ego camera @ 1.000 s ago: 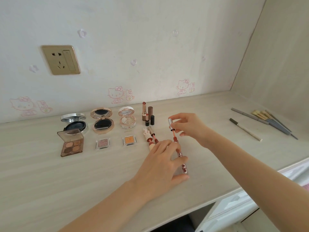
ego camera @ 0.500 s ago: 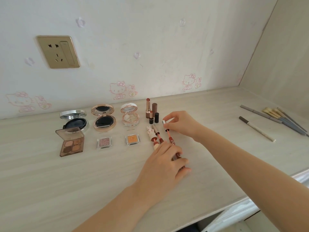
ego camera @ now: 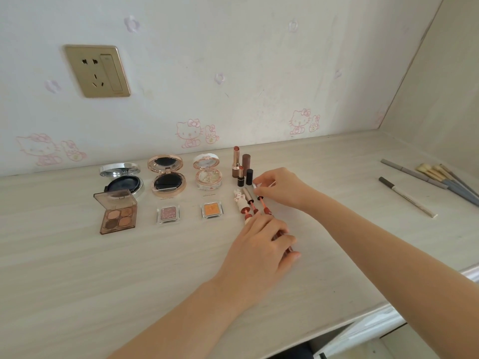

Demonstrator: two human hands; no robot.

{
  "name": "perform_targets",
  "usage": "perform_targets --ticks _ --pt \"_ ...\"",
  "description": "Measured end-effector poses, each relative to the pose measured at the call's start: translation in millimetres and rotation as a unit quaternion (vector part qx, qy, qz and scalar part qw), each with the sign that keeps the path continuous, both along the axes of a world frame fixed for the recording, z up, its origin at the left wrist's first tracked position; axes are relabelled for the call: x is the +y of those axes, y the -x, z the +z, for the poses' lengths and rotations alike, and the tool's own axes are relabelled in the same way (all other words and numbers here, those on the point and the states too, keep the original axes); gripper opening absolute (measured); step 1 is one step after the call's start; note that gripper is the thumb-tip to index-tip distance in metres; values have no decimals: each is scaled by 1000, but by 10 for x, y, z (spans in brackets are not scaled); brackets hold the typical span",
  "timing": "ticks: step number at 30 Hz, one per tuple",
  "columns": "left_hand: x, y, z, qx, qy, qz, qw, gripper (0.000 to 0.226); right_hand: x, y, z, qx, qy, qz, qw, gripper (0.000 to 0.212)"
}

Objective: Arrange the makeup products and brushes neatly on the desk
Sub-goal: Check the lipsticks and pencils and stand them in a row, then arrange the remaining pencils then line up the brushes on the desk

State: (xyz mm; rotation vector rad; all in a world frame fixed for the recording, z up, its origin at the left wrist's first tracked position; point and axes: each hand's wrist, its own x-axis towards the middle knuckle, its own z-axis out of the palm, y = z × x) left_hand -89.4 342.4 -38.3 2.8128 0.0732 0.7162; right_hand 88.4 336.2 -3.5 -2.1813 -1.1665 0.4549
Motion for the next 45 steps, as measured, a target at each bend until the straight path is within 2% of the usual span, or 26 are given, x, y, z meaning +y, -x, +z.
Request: perform_targets --ticks 10,14,20,25,35,41,45 --pt "-8 -4 0 -5 -12 3 1000 30 6 11 3 -14 20 0 1000 36" --pt "-20 19 25 -15 -13 -5 1000 31 -82 32 44 -24 -2 -9 1000 33" --pt "-16 21 170 -35 72 -10 997 19 -471 -39 112 -52 -40 -27 997 28" --pt "-8 -82 295 12 141 -12 990 23 -918 -199 64 -132 -19 -35 990 26" --pt "-141 -1163 436 122 102 -53 986 29 -1801 -654 -38 -208 -6 -121 971 23" --pt "-375 -1991 312 131 122 -73 981 33 -2215 -1034 -162 -252 -27 -206 945 25" --pt "-542 -2479 213 127 145 -73 979 38 -2399 -1284 -285 -255 -1 -235 938 27"
